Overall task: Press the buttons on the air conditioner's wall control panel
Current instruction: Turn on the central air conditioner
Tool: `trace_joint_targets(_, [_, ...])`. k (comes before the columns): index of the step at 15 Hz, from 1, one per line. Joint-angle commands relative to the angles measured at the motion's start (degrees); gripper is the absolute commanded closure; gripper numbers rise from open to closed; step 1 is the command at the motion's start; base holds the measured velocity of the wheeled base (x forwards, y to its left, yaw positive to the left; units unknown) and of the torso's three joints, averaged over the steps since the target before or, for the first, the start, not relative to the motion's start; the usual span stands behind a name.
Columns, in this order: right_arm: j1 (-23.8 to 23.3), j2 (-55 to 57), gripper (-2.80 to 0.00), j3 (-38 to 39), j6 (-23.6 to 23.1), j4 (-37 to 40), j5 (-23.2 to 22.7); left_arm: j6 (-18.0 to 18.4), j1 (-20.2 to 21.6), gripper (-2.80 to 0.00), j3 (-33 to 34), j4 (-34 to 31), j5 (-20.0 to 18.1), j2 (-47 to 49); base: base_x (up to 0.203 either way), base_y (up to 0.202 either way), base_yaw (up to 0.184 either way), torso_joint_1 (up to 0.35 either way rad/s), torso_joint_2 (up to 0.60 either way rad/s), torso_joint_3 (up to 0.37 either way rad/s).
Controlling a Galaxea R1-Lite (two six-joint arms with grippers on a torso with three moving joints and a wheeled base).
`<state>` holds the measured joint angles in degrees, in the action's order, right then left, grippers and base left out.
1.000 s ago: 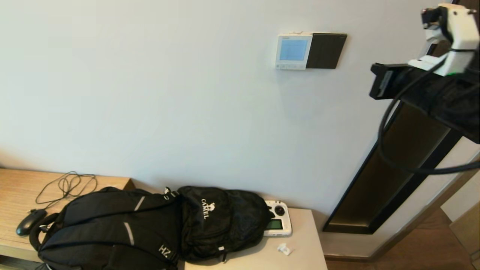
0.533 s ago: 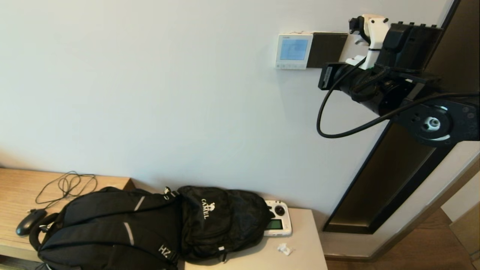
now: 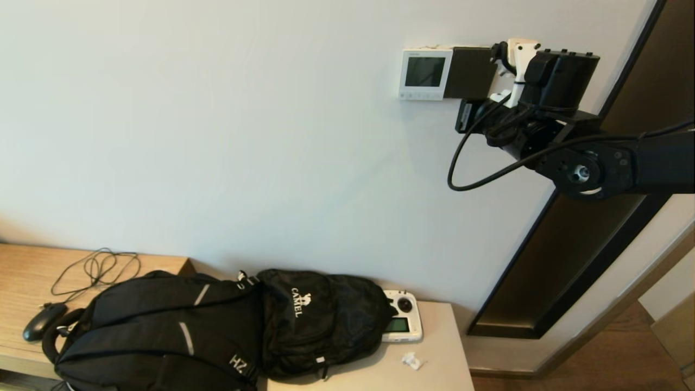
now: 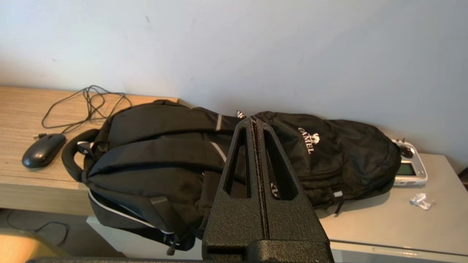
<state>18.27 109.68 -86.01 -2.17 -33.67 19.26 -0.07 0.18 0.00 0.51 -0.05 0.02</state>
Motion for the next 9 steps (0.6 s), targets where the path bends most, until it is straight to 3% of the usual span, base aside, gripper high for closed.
trace_joint_targets(1, [-0.16,1.17,0.0,-1.52,-0.02,-0.17,0.07,-0.01,0.08,0.0,0.0,0.02,0.05,-0.02,0.0,0.0,0.0,0.0,0.0,0.0])
trace_joint_targets(9, [2.72,4.41,0.0,-5.47,1.92,-0.52,1.29,-0.01,-0.01,0.0,0.0,0.02,0.04,-0.02,0.0,0.0,0.0,0.0,0.0,0.0])
